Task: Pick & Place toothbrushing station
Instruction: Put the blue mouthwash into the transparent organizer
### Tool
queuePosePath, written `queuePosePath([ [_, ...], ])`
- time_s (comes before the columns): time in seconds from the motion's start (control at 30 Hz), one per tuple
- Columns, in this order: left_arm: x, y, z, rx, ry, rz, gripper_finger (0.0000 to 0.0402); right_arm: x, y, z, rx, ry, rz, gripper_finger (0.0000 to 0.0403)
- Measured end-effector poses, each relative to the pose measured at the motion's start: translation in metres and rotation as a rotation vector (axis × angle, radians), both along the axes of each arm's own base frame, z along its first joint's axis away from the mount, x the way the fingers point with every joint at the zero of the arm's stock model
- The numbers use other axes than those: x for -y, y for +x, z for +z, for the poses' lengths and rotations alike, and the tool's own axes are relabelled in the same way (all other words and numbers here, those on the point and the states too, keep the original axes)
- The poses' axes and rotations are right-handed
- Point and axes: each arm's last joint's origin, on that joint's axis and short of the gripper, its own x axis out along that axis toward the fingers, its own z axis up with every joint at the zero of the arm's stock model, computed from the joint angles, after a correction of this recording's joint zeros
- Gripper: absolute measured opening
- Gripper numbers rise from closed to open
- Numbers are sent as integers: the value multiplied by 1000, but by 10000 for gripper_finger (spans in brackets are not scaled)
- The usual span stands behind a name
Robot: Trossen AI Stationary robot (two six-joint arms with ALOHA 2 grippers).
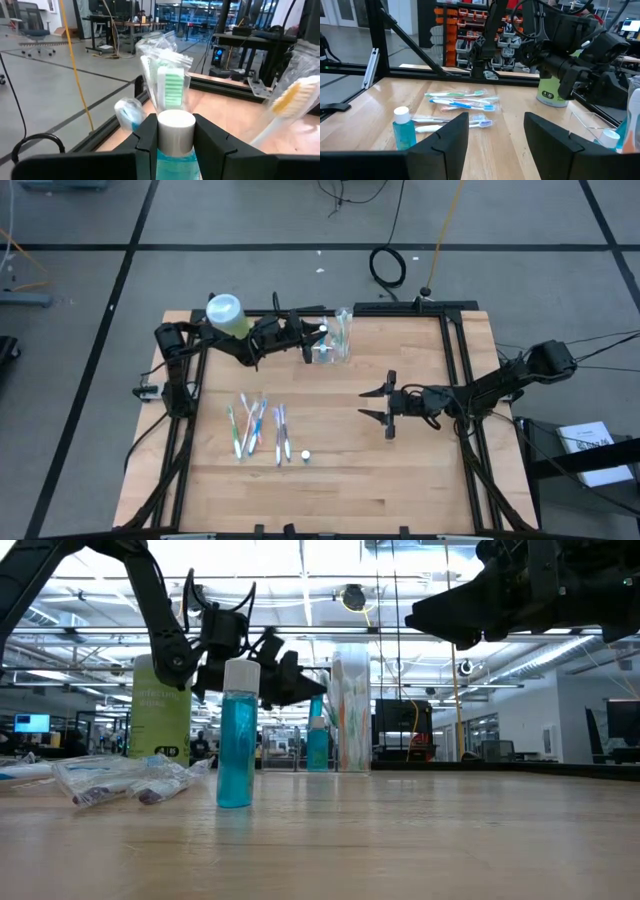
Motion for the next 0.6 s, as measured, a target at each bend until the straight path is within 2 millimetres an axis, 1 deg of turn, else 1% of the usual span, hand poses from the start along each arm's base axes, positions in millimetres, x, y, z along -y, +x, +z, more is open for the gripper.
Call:
queuePosePath([
  [0.33, 1, 0, -1, -6, -8, 0, 88, 0, 0, 0, 0, 0, 1, 183],
  [0.6, 8, -11, -8, 15, 16, 7, 88, 0, 0, 0, 0, 1, 2, 183],
])
